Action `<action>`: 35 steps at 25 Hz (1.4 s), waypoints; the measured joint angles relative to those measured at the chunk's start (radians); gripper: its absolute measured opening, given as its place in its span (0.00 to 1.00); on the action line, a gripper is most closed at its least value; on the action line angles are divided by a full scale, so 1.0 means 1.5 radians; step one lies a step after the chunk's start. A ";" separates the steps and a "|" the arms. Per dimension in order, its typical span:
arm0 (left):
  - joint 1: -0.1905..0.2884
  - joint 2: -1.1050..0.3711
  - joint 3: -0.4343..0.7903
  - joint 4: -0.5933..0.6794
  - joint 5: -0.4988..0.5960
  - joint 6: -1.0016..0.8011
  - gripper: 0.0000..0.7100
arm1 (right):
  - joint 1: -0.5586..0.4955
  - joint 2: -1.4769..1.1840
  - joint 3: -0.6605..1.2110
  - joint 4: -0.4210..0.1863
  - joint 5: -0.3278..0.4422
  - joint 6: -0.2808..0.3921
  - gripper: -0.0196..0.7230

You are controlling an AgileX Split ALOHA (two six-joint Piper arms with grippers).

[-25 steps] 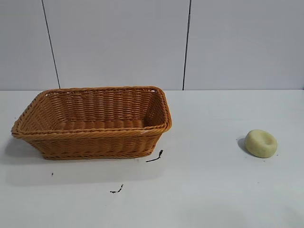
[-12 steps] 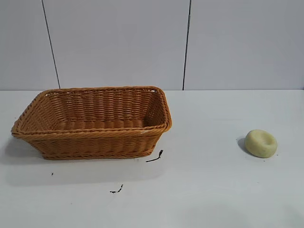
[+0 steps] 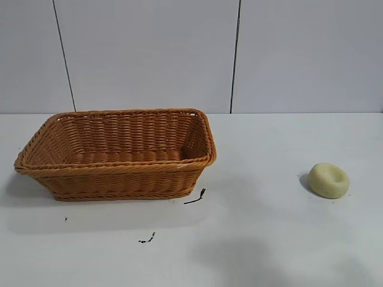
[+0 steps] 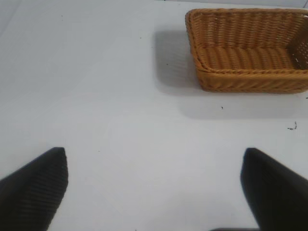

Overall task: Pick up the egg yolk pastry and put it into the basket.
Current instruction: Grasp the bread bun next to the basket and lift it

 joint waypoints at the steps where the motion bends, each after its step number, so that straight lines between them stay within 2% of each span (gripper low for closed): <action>1: 0.000 0.000 0.000 0.000 0.000 0.000 0.98 | 0.000 0.050 -0.022 0.000 -0.003 0.000 0.94; 13: 0.000 0.000 0.000 0.000 0.000 0.000 0.98 | 0.000 0.537 -0.287 0.000 -0.012 0.000 0.94; 18: 0.000 0.000 0.000 0.000 0.000 0.000 0.98 | 0.000 0.646 -0.350 0.023 -0.019 -0.009 0.94; 19: 0.000 0.000 0.000 0.000 0.000 0.000 0.98 | 0.000 0.684 -0.365 0.045 -0.031 -0.020 0.94; 21: 0.000 0.000 0.000 0.000 0.000 0.000 0.98 | 0.000 0.719 -0.368 0.053 -0.053 -0.024 0.94; 27: 0.000 0.000 0.000 0.000 0.000 0.000 0.98 | 0.000 0.800 -0.368 0.056 -0.134 -0.024 0.94; 35: 0.000 0.000 0.000 0.000 0.000 0.000 0.98 | 0.000 0.861 -0.368 0.056 -0.181 -0.024 0.94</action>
